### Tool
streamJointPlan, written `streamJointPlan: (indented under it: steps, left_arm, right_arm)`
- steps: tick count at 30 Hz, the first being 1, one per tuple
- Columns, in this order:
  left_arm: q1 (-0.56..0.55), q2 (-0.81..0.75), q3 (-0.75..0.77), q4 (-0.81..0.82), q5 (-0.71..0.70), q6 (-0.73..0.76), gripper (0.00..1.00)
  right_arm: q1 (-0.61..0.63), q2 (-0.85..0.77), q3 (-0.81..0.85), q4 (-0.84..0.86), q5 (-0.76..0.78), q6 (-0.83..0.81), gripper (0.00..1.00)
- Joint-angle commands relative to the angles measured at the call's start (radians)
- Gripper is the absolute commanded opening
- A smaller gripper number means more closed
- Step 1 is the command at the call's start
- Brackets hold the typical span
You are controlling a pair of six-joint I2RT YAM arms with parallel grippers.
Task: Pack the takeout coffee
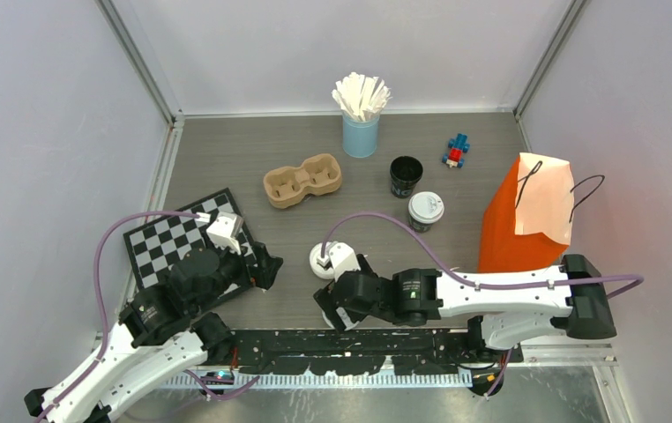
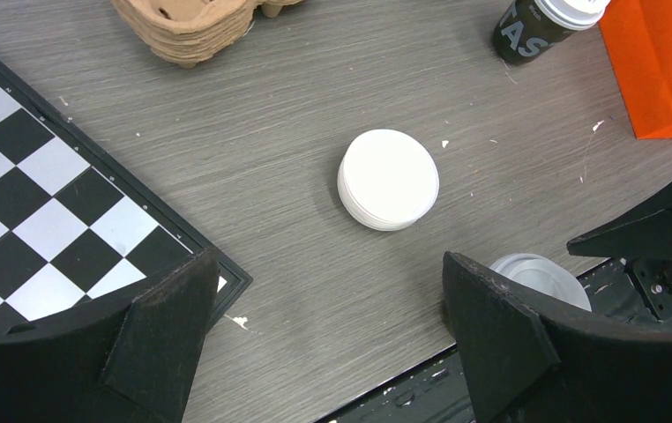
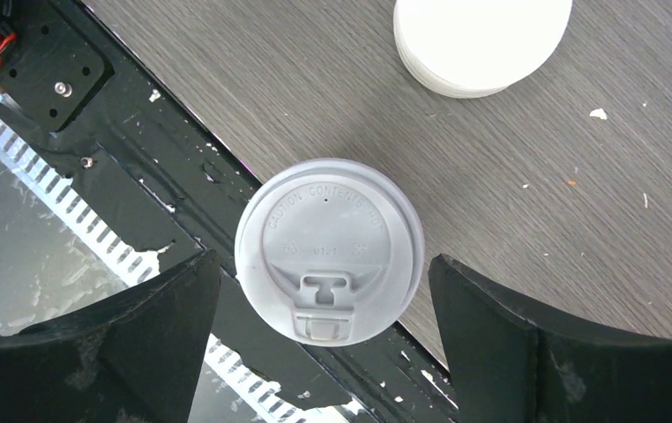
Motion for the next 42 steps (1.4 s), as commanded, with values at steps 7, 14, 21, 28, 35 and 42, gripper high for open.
streamJointPlan:
  steps: [7,14,21,28,35,42]
  left_arm:
    - [-0.002,-0.012,-0.001,0.014,0.004,0.015,1.0]
    - [-0.002,-0.01,-0.002,0.014,0.002,0.015,1.0]
    - [-0.002,-0.017,-0.003,0.014,0.001,0.015,1.0]
    - [-0.002,-0.017,0.0,0.01,0.001,0.015,1.0]
    - [-0.002,-0.018,-0.014,0.023,0.013,0.01,1.0]
    - [-0.002,0.023,-0.008,0.024,0.026,0.011,1.0]
  right_arm:
    - [0.025,0.096,0.03,0.001,0.048,0.015,0.92]
    - [0.042,0.102,0.048,-0.019,0.079,0.018,0.86]
    - [0.041,0.01,0.041,-0.081,0.149,0.055,0.8]
    - [-0.062,-0.156,-0.017,-0.144,0.192,0.036,0.79]
    - [-0.456,-0.221,0.001,-0.026,0.121,-0.221,0.8]
    - [-0.724,0.001,0.136,0.07,-0.043,-0.324,0.8]
